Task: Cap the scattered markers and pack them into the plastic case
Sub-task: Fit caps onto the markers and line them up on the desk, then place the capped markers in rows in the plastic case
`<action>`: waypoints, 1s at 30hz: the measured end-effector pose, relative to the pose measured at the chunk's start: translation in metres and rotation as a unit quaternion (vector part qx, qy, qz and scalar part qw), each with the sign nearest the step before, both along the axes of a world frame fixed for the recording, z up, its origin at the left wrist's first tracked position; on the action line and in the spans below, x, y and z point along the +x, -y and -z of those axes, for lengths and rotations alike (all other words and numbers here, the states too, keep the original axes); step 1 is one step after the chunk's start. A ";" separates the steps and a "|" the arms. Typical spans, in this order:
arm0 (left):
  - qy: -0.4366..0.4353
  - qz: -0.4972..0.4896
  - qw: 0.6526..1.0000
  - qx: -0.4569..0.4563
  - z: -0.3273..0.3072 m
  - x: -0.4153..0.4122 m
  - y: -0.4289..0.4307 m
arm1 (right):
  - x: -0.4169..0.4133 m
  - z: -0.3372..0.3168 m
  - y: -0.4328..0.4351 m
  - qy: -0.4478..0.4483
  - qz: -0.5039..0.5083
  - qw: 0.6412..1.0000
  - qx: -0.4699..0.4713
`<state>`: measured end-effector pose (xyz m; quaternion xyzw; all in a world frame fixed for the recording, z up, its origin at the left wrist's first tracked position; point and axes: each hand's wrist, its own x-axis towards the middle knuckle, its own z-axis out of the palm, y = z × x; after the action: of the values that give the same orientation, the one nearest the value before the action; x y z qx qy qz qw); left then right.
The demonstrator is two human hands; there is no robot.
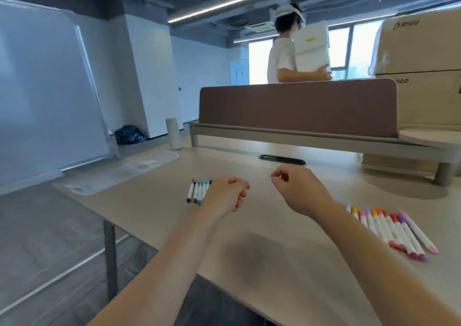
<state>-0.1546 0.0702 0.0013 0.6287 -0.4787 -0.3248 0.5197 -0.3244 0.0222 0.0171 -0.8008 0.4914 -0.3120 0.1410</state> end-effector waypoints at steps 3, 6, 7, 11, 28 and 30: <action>-0.014 -0.046 0.999 -0.001 -0.008 0.042 -0.013 | 0.052 -0.007 -0.005 0.006 -0.037 0.999 -0.003; -0.003 -0.079 0.997 -0.013 -0.014 0.086 -0.021 | 0.105 -0.009 -0.005 0.008 -0.077 0.997 0.009; -0.003 -0.091 0.996 -0.017 -0.015 0.102 -0.023 | 0.123 -0.009 -0.004 0.007 -0.091 0.996 0.012; -0.001 -0.134 0.991 -0.025 -0.017 0.170 -0.032 | 0.197 -0.003 0.005 -0.005 -0.133 0.990 0.039; 0.150 -0.260 0.952 0.064 0.021 0.406 0.030 | 0.465 0.053 0.127 -0.073 -0.173 0.978 0.085; 0.149 -0.251 0.954 0.074 0.025 0.418 0.043 | 0.479 0.057 0.146 -0.072 -0.168 0.978 0.096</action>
<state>0.2637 0.0268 -0.0239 0.8065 -0.3524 -0.1207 0.4591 0.1546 -0.1234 -0.0401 -0.8751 0.3860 -0.1769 0.2323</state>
